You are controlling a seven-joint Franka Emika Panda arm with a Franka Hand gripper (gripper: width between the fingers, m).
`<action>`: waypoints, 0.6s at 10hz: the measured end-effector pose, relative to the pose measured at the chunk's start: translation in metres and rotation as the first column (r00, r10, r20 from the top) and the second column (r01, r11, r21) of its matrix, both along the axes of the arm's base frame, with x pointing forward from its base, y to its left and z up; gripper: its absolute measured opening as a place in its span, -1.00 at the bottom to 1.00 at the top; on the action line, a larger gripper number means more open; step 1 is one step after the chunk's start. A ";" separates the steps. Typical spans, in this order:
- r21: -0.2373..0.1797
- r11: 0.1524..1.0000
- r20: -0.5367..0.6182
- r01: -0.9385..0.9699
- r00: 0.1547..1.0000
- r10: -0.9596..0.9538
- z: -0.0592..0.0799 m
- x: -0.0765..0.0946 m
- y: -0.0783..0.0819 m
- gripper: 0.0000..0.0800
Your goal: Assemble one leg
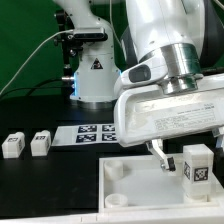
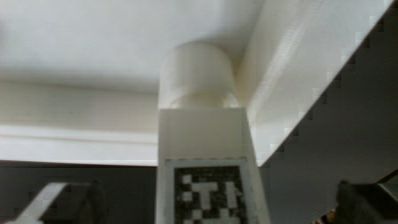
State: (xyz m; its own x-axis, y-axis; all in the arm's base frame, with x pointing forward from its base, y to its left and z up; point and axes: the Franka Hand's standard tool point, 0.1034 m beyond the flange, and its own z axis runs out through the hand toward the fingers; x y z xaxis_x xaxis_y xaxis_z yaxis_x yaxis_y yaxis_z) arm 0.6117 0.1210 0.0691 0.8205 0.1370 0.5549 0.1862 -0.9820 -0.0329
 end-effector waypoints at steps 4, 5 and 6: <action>0.001 1.000 -0.047 0.000 0.999 0.000 0.038 0.005 -0.005 0.62; 0.009 1.000 -0.115 -0.006 0.993 0.007 0.044 0.003 0.000 0.62; 0.013 1.000 -0.114 -0.006 0.993 0.007 0.051 0.008 0.002 0.62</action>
Offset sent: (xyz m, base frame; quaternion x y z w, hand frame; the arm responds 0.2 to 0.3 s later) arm -0.0013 -0.0204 0.0477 -0.0277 -0.0658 0.0120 0.9974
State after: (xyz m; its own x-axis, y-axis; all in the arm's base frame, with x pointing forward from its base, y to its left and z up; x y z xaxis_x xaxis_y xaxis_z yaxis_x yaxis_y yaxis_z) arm 0.6194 0.1235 0.1199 0.8777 0.1362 0.4594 0.1868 -0.9801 -0.0665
